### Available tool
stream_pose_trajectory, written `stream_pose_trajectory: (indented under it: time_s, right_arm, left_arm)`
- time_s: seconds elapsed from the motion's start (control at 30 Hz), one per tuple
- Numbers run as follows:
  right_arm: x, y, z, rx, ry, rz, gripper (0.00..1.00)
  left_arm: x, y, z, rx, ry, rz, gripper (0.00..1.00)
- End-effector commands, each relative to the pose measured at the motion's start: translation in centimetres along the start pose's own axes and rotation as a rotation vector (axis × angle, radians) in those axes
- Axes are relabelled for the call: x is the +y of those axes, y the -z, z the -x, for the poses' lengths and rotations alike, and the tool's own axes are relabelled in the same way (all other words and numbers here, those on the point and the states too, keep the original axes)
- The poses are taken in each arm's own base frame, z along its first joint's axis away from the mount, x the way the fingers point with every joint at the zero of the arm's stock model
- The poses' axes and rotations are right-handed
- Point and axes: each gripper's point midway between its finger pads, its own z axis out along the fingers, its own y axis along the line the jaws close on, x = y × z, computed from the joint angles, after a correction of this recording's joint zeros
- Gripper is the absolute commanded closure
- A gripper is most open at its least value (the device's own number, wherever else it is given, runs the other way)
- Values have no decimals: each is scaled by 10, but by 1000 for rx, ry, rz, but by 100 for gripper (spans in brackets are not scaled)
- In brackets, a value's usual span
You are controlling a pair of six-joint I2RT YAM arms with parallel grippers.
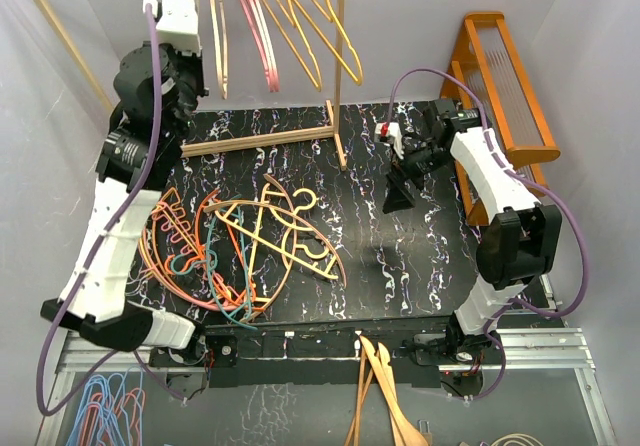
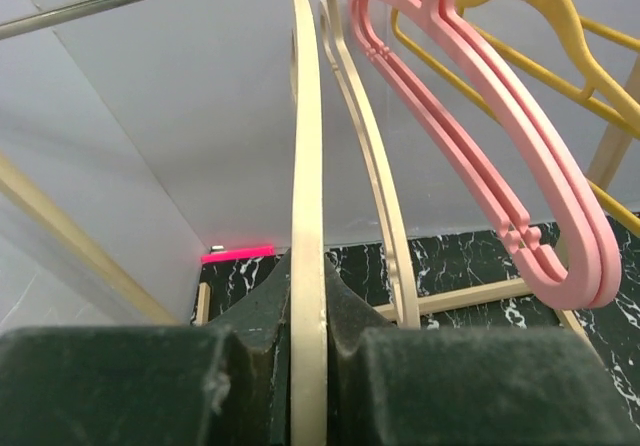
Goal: Organize the hangers
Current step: Place the hanger at the clothesline.
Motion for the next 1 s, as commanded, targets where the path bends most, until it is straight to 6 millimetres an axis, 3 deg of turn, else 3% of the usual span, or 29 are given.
stream_pose_trajectory:
  time_s: [0.0, 0.13, 0.43, 0.6, 0.97]
  right_arm:
    - [3, 13, 7, -41, 75, -29, 1]
    - [5, 13, 3, -37, 84, -28, 1]
    - [4, 6, -8, -17, 78, -8, 1]
    - [1, 4, -12, -8, 73, -5, 1]
    - [-4, 0, -22, 15, 69, 1, 1]
  left_arm:
    - [8, 4, 23, -5, 45, 10, 100]
    - [7, 0, 27, 27, 74, 13, 100]
    - [27, 8, 42, 20, 127, 101, 100]
    - [27, 8, 28, 73, 102, 114, 100]
    - [17, -18, 0, 147, 84, 95, 100]
